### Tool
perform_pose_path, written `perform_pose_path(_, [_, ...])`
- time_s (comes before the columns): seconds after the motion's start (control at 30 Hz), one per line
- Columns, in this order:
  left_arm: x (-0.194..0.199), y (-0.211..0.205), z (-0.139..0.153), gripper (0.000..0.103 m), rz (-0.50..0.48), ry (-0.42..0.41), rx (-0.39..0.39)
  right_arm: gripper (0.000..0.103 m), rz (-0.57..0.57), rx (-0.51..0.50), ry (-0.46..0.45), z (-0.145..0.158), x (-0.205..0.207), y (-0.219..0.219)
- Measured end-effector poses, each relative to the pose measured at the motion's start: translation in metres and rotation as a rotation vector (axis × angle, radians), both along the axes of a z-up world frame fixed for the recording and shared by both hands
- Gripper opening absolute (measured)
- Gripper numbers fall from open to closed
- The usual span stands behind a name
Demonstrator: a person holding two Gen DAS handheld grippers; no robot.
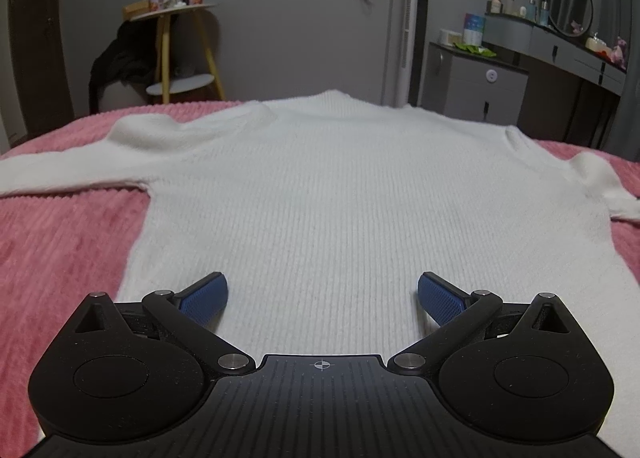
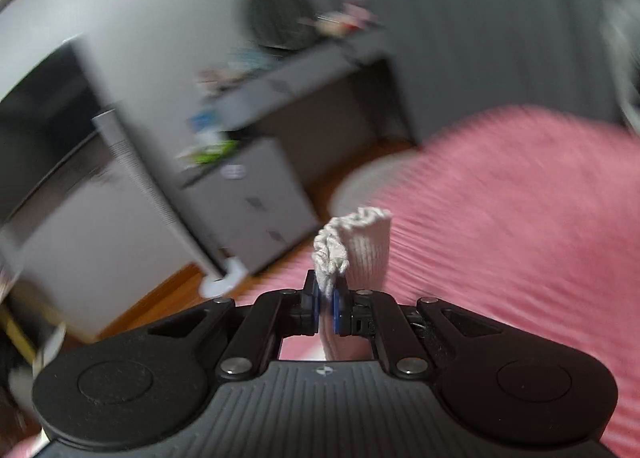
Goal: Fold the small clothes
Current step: 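Carry the held sleeve across the sweater body and open the right tool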
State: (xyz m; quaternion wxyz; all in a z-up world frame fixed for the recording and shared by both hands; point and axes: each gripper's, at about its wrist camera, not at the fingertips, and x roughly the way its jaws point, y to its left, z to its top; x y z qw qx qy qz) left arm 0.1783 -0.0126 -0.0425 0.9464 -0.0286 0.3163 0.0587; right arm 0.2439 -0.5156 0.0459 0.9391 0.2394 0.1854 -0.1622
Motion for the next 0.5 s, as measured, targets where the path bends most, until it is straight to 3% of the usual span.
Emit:
perform_pose_path(0.17, [-0.007,0.013,0.017,0.103,-0.004,-0.034,-0.033,0.006,0.391,-0.123,-0.096,0.053,0.004,0.109])
perform_pose_path(0.33, [-0.009,0.027,0.023,0.103,-0.018,-0.054,-0.08,0.006,0.778,-0.16,-0.113,0.064,0.002,0.222])
perform_pose_path(0.37, [-0.008,0.028,0.023,0.103,-0.028,-0.051,-0.084,0.013,0.822,-0.161,-0.1,0.06,0.001,0.239])
perform_pose_path(0.4, [-0.007,0.03,0.023,0.103,-0.036,-0.047,-0.089,0.037,0.843,-0.162,-0.077,0.056,-0.002,0.253])
perform_pose_path(0.47, [-0.005,0.032,0.021,0.103,-0.053,-0.034,-0.109,0.068,0.808,-0.13,-0.084,0.044,-0.013,0.264])
perform_pose_path(0.5, [-0.003,0.034,0.021,0.103,-0.064,-0.025,-0.127,0.069,0.774,-0.098,-0.091,0.038,-0.016,0.261])
